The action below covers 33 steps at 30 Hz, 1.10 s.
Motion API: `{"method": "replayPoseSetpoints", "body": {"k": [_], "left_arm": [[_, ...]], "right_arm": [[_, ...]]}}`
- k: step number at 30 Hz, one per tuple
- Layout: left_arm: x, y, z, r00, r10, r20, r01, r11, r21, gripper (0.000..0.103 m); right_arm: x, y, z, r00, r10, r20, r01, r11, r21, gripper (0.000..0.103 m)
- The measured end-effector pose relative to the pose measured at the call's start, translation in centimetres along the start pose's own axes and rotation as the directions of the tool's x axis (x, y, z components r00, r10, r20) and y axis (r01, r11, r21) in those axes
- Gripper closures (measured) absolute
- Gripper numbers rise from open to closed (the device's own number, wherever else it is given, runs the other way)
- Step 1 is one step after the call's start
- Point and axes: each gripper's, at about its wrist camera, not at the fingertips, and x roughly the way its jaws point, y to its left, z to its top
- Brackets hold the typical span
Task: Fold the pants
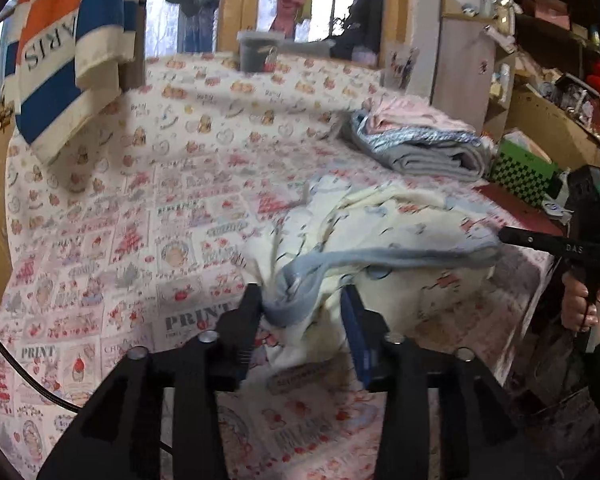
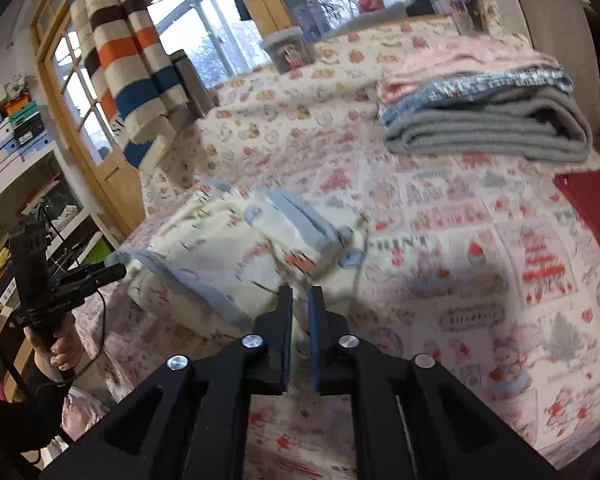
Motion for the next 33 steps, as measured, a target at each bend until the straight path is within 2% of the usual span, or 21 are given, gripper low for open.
{"method": "replayPoseSetpoints", "body": {"k": [1,2,3,4,5,7,9,13,15,18,19,20,23,27,30,33], "left_arm": [[-0.3,-0.2,0.2,1.0,0.006,0.01,-0.006,1.0,0.007,0.057],[-0.5,-0.3,0.5,1.0,0.018,0.019,-0.018,1.0,0.006,0.051],[-0.6,-0.2,0.7,0.999,0.026,0.026,-0.026,1.0,0.0,0.05],[-0.6,-0.1,0.8,0.999,0.027,0.031,-0.027,1.0,-0.006,0.049],[-0.6,0.1,0.9,0.999,0.025,0.03,-0.025,1.0,-0.012,0.049],[-0.3,0.3,0.9,0.999,0.04,0.023,-0.039,0.999,-0.026,0.049],[0.3,0.5,0.7,0.999,0.04,0.004,-0.04,0.999,-0.032,0.049],[1.9,0.8,0.1,0.997,0.055,-0.051,-0.056,0.998,-0.031,0.049],[2.4,1.2,-0.1,0.995,0.073,-0.07,-0.076,0.996,-0.052,0.051],[1.9,1.3,-0.2,0.998,0.051,-0.035,-0.054,0.995,-0.079,0.068],[1.7,1.2,-0.3,0.998,0.061,-0.017,-0.062,0.994,-0.086,0.079],[1.6,1.1,-0.4,0.998,0.068,-0.006,-0.068,0.993,-0.099,0.086],[0.8,1.0,-0.8,0.998,0.054,0.032,-0.049,0.988,-0.146,0.091],[-0.8,0.4,-0.9,0.997,0.016,0.072,-0.006,0.99,-0.141,0.094],[-1.0,-0.3,-1.4,0.998,0.03,0.055,-0.024,0.993,-0.115,0.094],[0.1,-0.2,-2.3,0.999,0.045,0.007,-0.043,0.991,-0.124,0.094]], "right_arm": [[-0.1,0.3,0.3,1.0,0.005,0.008,-0.005,1.0,-0.008,0.08],[-0.2,0.7,0.4,1.0,0.008,0.015,-0.008,1.0,-0.018,0.063],[-0.2,1.1,0.5,1.0,0.01,0.02,-0.009,1.0,-0.027,0.052],[-0.3,1.6,0.5,1.0,0.011,0.029,-0.01,0.999,-0.034,0.044],[-0.2,2.0,0.4,0.999,0.013,0.03,-0.011,0.999,-0.042,0.044],[0.0,2.9,-0.1,1.0,-0.002,0.016,0.003,0.997,-0.079,0.047],[0.5,3.7,-0.8,1.0,-0.019,-0.006,0.018,0.994,-0.11,0.055],[2.0,3.8,-1.7,0.999,-0.015,-0.046,0.01,0.994,-0.107,0.063],[2.6,3.6,-2.0,0.999,-0.031,-0.038,0.027,0.995,-0.091,0.071],[2.5,2.6,-1.7,1.0,0.001,-0.001,-0.001,1.0,-0.026,0.086],[2.4,2.3,-1.6,1.0,0.011,0.001,-0.011,1.0,-0.007,0.094],[2.3,2.0,-1.5,1.0,0.007,0.005,-0.007,1.0,0.015,0.096],[1.1,1.6,-1.8,0.998,0.008,0.06,-0.012,0.998,0.067,0.098],[-1.1,1.6,-1.7,0.994,-0.026,0.104,0.019,0.997,0.075,0.099],[-2.0,1.9,-1.4,0.993,-0.049,0.111,0.042,0.997,0.066,0.099],[-1.3,1.6,-1.9,0.995,-0.061,0.077,0.055,0.995,0.087,0.099]]}}
